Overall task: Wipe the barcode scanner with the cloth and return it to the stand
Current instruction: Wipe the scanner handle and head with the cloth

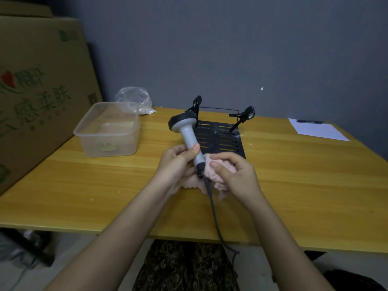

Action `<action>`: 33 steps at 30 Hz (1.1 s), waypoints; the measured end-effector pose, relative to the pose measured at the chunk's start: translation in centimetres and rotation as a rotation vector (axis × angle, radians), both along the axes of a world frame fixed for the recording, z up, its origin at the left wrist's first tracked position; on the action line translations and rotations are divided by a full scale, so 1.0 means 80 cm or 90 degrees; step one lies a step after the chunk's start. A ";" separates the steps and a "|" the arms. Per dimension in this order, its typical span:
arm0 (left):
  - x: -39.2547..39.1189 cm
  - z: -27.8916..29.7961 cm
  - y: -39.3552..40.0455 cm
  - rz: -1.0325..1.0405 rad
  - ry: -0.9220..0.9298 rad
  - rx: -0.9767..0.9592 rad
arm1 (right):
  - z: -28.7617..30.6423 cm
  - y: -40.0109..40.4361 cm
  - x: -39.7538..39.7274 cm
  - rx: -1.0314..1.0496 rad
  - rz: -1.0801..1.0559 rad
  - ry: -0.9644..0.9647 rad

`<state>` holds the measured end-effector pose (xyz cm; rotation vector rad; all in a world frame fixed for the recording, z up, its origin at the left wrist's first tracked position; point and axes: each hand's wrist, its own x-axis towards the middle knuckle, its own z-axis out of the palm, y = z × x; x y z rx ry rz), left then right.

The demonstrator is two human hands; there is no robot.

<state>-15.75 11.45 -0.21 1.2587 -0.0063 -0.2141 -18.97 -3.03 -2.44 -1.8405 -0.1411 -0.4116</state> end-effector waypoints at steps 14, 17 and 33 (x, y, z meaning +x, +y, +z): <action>-0.001 0.005 0.003 -0.029 -0.020 -0.018 | 0.005 -0.011 -0.002 0.069 -0.019 0.007; -0.001 0.009 -0.004 0.009 -0.045 0.017 | 0.000 0.019 -0.012 -0.022 -0.052 -0.080; 0.006 0.019 0.007 -0.096 -0.062 -0.030 | 0.006 -0.005 0.010 0.213 0.136 0.168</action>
